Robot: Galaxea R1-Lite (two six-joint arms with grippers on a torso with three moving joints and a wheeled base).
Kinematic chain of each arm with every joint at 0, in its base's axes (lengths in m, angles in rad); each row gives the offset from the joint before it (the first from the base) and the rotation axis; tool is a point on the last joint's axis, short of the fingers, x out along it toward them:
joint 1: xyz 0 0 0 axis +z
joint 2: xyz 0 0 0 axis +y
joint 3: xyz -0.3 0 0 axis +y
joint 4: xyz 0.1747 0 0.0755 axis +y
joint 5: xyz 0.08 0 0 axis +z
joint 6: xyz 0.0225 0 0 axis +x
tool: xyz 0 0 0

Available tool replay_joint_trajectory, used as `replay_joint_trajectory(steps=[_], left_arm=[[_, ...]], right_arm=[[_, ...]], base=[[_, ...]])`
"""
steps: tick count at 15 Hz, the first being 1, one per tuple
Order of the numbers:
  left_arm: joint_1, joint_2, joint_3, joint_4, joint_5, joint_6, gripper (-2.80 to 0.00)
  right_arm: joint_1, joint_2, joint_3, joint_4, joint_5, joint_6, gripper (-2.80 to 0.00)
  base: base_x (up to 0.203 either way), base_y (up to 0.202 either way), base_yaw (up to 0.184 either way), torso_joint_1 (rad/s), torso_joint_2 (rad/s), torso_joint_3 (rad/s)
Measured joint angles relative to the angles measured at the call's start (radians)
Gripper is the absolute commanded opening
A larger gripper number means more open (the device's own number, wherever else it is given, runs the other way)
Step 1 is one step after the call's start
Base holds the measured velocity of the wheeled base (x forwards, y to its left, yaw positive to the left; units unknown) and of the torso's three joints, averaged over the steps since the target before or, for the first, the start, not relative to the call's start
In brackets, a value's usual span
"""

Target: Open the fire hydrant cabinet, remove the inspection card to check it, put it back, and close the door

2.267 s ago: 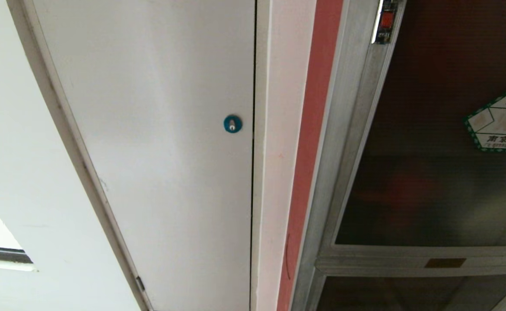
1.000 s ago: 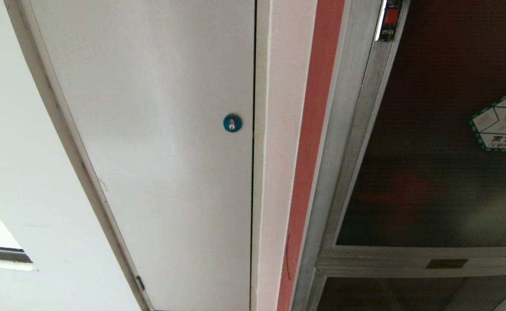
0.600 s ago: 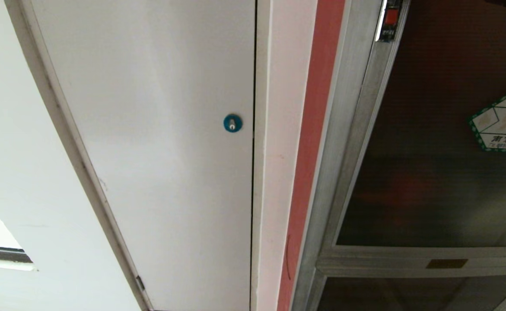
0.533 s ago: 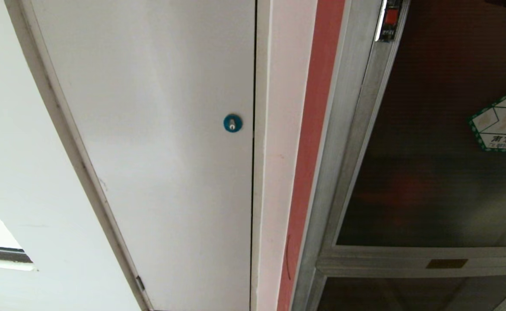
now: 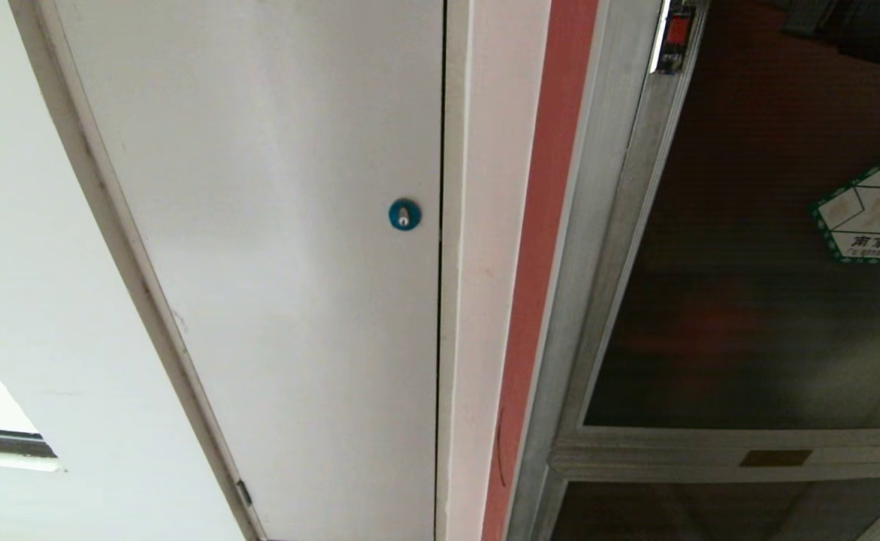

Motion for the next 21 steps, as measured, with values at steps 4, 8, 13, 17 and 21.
replay_joint_trajectory(steps=[4, 8, 13, 17, 21], left_arm=[[0.000, 0.000, 0.000, 0.000, 0.000, 0.000, -2.80], [0.000, 0.000, 0.000, 0.000, 0.000, 0.000, -2.80], [0.000, 0.000, 0.000, 0.000, 0.000, 0.000, -2.80], [0.000, 0.000, 0.000, 0.000, 0.000, 0.000, -2.80], [0.000, 0.000, 0.000, 0.000, 0.000, 0.000, -2.80]], right_arm=[[-0.018, 0.005, 0.034, 0.011, 0.010, -0.001, -2.80], [-0.030, 0.024, 0.042, 0.008, 0.009, -0.003, -2.80], [-0.036, 0.046, 0.028, 0.006, 0.010, -0.003, -2.80], [-0.036, 0.007, 0.076, 0.001, 0.034, -0.002, -2.80], [-0.022, -0.056, 0.120, 0.009, 0.081, -0.001, -2.80]], base=[[0.000, 0.000, 0.000, 0.000, 0.00, 0.000], [0.000, 0.000, 0.000, 0.000, 0.00, 0.000], [0.000, 0.000, 0.000, 0.000, 0.00, 0.000], [0.000, 0.000, 0.000, 0.000, 0.00, 0.000], [0.000, 0.000, 0.000, 0.000, 0.00, 0.000]])
